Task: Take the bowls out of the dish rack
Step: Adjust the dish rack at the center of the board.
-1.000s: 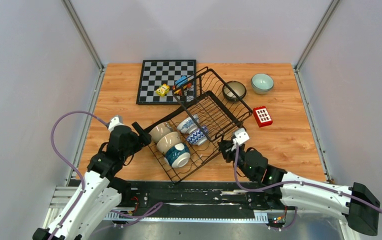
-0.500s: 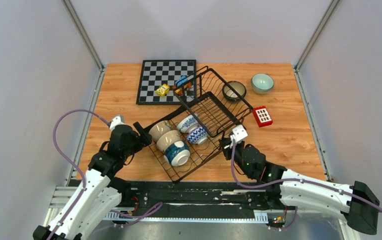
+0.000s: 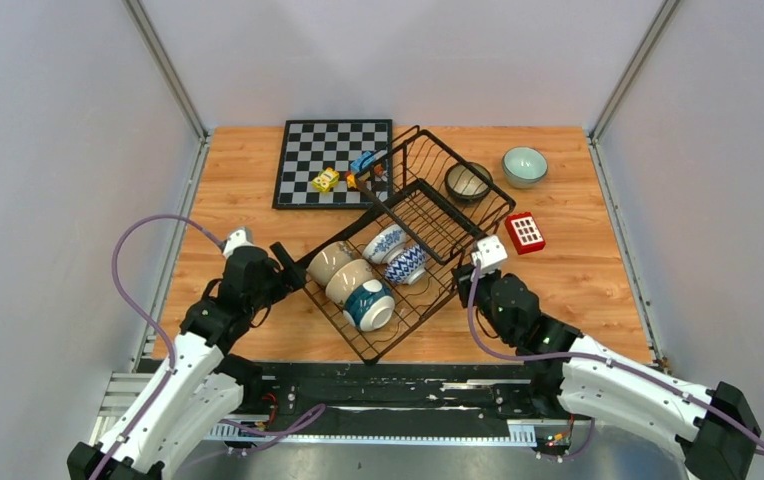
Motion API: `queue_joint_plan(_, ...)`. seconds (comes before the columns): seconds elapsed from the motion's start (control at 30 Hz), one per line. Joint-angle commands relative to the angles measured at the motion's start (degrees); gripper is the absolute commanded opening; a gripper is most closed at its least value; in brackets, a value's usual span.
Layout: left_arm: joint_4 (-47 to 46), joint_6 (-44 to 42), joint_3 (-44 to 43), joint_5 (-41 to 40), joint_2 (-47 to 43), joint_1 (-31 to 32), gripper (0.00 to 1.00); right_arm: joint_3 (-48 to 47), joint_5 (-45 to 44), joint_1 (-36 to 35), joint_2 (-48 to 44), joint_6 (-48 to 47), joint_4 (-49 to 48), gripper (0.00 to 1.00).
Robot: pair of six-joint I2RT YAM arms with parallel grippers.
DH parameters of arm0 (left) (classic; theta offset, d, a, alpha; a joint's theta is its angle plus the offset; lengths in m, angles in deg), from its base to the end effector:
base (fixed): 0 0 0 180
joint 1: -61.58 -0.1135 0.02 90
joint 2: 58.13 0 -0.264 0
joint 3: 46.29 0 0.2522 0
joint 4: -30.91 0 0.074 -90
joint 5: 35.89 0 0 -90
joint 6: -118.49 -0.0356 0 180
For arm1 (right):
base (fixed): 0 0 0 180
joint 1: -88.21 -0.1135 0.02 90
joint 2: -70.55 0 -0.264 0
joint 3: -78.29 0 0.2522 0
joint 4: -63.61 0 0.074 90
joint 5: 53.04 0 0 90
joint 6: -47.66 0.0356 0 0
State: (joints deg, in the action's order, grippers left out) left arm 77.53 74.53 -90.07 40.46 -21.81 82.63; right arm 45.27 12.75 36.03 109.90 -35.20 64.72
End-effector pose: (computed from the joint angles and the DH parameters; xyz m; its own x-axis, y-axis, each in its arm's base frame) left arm 0.1351 -0.0430 0.2340 -0.5374 -0.5427 -0.6455 -0.3005 0.8384 -0.4547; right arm 0.1171 0.1270 0.2393 -0.1373 0.0079 -0.9905 -0.4576 0.8864 0.0706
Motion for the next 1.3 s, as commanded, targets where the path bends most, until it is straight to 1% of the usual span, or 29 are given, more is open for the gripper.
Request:
queue_joint_plan(0.0, -2.1, -1.1, -0.1, 0.4, 0.6, -0.3, 0.91, -4.0, -2.6, 3.1, 0.7, 0.7, -2.9, 0.0)
queue_joint_plan(0.23, -3.2, -4.1, -0.9, 1.2, 1.6, -0.3, 0.9, -5.4, 3.1, 9.4, 2.1, 1.0, 0.3, 0.0)
queue_joint_plan(0.37, -3.3, -6.7, -2.7, 1.3, 2.1, -0.3, 0.9, -6.3, 4.9, 11.7, 2.6, 1.3, 1.8, 0.0)
queue_joint_plan(0.53, -4.0, -8.8, -3.9, 2.1, 2.6, -0.3, 0.9, -7.4, 4.1, 12.8, 3.7, 1.3, 3.7, 0.0)
queue_joint_plan(0.83, -6.9, -11.7, -3.6, 6.7, 2.9, -0.3, 0.9, -8.3, -2.4, 14.7, 4.4, 2.9, 7.3, 0.0)
queue_joint_plan(0.97, -8.0, -12.8, -3.3, 9.5, 3.0, -0.3, 0.9, -8.5, -2.0, 17.0, 4.2, 4.0, 7.6, 0.0)
queue_joint_plan(1.27, -9.0, -13.8, -2.1, 12.9, 3.1, -0.3, 0.9, -8.8, -2.9, 18.3, 3.0, 4.9, 10.4, 0.0)
